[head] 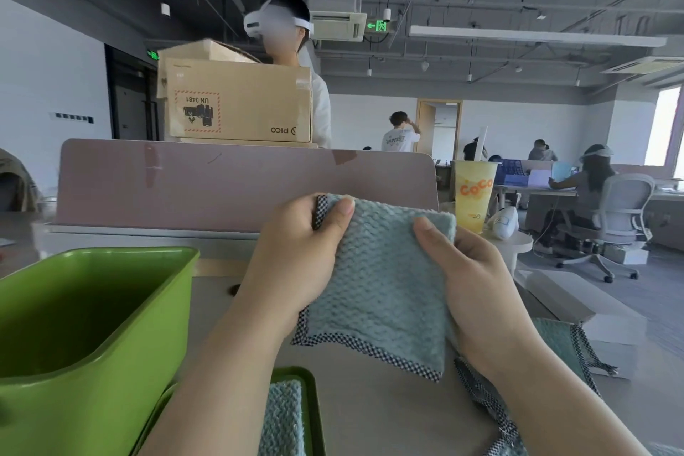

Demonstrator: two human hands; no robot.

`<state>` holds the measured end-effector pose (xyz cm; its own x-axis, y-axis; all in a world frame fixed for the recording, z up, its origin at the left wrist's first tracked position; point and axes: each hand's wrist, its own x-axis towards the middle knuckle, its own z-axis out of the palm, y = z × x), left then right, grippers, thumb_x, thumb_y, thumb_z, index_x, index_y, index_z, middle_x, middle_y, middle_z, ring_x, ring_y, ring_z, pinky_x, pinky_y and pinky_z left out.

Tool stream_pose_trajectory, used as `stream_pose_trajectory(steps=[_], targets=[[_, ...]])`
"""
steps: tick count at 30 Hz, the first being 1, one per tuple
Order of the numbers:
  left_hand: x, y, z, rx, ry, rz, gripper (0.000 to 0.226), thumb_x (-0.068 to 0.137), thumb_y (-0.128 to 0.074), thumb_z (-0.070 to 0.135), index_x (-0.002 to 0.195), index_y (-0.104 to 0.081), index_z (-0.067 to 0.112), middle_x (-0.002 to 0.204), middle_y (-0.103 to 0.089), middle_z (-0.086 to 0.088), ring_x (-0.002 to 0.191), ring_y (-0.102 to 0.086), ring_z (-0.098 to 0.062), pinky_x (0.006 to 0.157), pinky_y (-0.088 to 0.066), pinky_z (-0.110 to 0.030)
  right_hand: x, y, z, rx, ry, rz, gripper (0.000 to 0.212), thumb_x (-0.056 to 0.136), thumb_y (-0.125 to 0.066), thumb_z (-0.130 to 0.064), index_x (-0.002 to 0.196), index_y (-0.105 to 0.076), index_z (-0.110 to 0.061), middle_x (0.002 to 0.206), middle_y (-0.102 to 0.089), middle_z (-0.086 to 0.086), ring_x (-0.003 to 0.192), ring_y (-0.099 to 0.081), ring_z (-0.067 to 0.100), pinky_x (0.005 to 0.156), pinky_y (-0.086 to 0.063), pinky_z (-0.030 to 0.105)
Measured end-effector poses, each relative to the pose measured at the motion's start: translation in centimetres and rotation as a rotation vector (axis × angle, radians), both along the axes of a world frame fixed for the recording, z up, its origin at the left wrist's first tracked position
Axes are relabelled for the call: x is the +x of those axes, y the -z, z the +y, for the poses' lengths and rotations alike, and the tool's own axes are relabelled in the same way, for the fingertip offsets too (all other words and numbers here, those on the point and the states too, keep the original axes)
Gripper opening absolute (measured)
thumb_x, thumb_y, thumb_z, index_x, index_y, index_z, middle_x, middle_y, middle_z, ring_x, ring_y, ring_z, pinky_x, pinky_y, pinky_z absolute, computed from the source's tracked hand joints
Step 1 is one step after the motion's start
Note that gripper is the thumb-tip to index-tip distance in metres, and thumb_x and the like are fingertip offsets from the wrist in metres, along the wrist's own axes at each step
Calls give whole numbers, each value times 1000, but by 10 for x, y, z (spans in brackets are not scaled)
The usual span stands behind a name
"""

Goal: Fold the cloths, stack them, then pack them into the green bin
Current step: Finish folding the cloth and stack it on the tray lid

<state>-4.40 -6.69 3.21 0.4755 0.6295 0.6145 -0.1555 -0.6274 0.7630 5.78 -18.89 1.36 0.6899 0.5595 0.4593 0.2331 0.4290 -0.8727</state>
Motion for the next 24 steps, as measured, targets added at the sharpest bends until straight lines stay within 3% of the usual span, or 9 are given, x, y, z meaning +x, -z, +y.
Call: stream_pose_trajectory(steps=[4,7,9,10,12,16,20,22,24], targets=[[3,0,-2,192,-138,12,38,93,-43,47,79,-62,17,71,-66,1,65,-58,-6,53,-39,-14,-3,-1,0,12,142,-72,45,87,-62,-40,85,-62,5,94,-58,39,73,-60,40,74,-50,65],[5,0,-7,282,-233,-65,41,93,-44,46,69,-54,13,56,-53,3,62,-52,-3,51,-38,-10,-7,-1,1,10,281,-157,60,91,-55,-45,82,-49,14,68,-48,34,61,-44,27,57,-40,42],[7,1,-8,299,-256,-109,44,92,-43,45,68,-52,10,54,-49,3,64,-50,-2,51,-37,-8,-9,-1,1,21,342,-185,63,92,-52,-46,77,-43,14,62,-41,22,60,-38,23,56,-33,36],[8,1,-8,299,-257,-125,45,92,-43,45,68,-52,9,53,-49,3,65,-50,-4,51,-37,-8,-10,-1,1,27,346,-185,63,92,-51,-47,78,-43,14,63,-42,24,61,-39,23,56,-34,37],[9,1,-6,289,-247,-146,47,92,-43,46,66,-50,7,52,-48,1,65,-49,-11,49,-36,-12,-11,-2,1,35,322,-178,61,93,-51,-47,84,-48,14,70,-48,32,65,-44,22,60,-41,41],[8,1,-7,210,-164,-171,46,90,-49,46,61,-51,10,50,-46,3,51,-44,-6,46,-33,-14,-12,-3,-1,54,343,-158,56,95,-48,-42,77,-49,11,67,-48,13,64,-43,21,61,-38,34],[5,-1,-11,-6,-47,-185,28,86,-57,49,77,-66,24,68,-66,6,61,-59,5,51,-42,-8,-11,-4,0,51,378,-121,59,97,-46,-40,78,-41,15,67,-44,10,62,-38,21,54,-31,29],[0,1,-10,-141,59,-103,35,83,-58,55,84,-68,21,78,-71,3,71,-66,0,68,-53,-22,-9,-3,1,40,354,-81,60,96,-46,-42,78,-41,15,69,-45,10,63,-38,22,56,-32,31],[-8,5,-8,-209,129,62,50,82,-57,59,89,-67,11,87,-73,-6,82,-69,-19,82,-52,-45,-11,-2,1,34,302,6,59,96,-47,-43,78,-42,14,69,-48,12,63,-44,24,58,-37,35]])
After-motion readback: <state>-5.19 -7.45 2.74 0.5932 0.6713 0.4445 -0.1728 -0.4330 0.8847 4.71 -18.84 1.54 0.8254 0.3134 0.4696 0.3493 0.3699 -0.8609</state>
